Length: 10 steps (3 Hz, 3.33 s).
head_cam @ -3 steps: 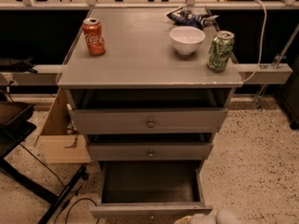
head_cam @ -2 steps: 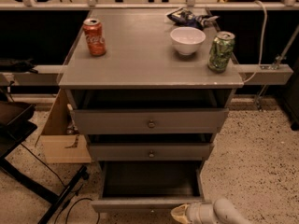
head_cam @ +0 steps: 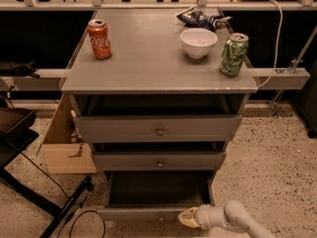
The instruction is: Close bottom drawer
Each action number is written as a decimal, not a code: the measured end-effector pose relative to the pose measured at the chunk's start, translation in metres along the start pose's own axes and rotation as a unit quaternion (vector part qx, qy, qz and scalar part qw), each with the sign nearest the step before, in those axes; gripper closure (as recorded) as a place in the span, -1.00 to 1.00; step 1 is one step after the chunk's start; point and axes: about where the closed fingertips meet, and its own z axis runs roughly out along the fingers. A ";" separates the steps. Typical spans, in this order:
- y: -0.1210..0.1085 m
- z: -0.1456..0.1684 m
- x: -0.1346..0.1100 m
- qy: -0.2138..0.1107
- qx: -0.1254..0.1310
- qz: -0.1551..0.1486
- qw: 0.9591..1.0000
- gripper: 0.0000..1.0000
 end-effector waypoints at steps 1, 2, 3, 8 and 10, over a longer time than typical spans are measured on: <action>-0.006 0.001 -0.010 -0.008 -0.001 -0.006 1.000 1.00; -0.032 0.011 -0.034 -0.030 -0.002 -0.022 0.999 1.00; -0.035 0.011 -0.038 -0.033 -0.002 -0.025 0.999 1.00; -0.068 0.043 -0.077 -0.072 -0.018 -0.044 0.996 -0.29; -0.068 0.043 -0.077 -0.072 -0.018 -0.044 0.996 -1.00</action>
Offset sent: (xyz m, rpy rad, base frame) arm 0.1597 0.0317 0.0432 0.1510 -0.1968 0.0364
